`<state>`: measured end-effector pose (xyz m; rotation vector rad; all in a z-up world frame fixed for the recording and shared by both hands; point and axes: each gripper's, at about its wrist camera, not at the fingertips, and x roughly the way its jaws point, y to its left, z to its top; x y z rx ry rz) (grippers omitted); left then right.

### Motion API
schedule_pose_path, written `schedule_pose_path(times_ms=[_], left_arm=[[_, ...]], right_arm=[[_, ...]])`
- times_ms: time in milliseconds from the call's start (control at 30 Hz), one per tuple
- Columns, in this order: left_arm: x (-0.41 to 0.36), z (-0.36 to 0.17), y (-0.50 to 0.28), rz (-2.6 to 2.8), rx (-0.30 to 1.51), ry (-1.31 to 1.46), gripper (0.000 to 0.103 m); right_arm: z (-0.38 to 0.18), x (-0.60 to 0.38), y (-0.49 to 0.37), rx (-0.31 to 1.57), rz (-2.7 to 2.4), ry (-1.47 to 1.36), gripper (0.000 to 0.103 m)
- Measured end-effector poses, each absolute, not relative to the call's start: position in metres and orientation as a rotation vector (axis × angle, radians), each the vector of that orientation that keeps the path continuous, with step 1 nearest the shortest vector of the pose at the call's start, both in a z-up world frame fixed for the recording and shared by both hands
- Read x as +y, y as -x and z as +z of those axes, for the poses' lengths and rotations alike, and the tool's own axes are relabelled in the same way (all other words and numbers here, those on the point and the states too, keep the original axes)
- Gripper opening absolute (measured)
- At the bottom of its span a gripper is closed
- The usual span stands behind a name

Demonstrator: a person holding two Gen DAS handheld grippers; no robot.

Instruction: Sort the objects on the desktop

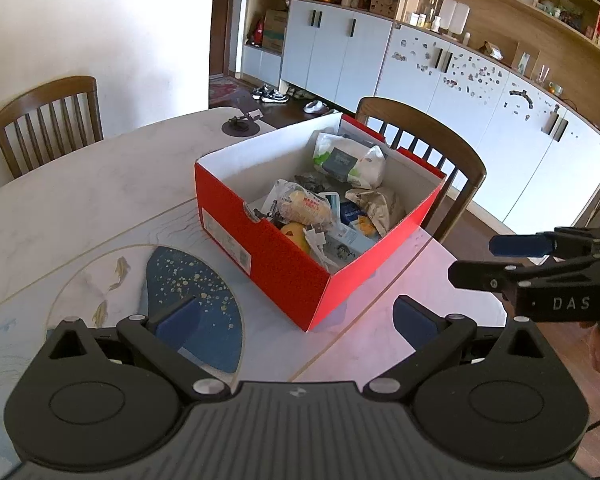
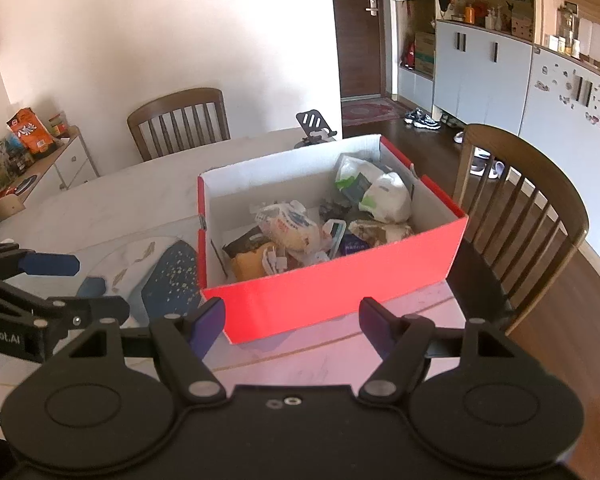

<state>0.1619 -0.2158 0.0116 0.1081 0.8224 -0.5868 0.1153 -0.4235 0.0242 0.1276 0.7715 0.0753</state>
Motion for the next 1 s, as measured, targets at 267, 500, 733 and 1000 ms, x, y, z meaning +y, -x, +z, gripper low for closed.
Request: schedule_pose_path(times_ms=[267, 500, 733, 1000], left_arm=[[-0.213, 0.005, -0.156, -0.595, 0.835, -0.127, 0.103], [-0.212, 0.003, -0.156, -0.601, 0.832, -0.129, 0.103], [-0.21, 0.004, -0.154, -0.612, 0.83, -0.13, 0.103], [-0.208, 0.005, -0.154, -0.609, 0.825, -0.135, 0.103]], right_arm=[[0.021, -0.413, -0.105, 0.776, 0.05, -0.146, 0.073], [0.018, -0.406, -0.099, 0.769, 0.011, -0.172, 0.073], [0.017, -0.404, -0.097, 0.775, 0.0, -0.169, 0.073], [0.017, -0.402, -0.097, 0.784, 0.0, -0.173, 0.073]])
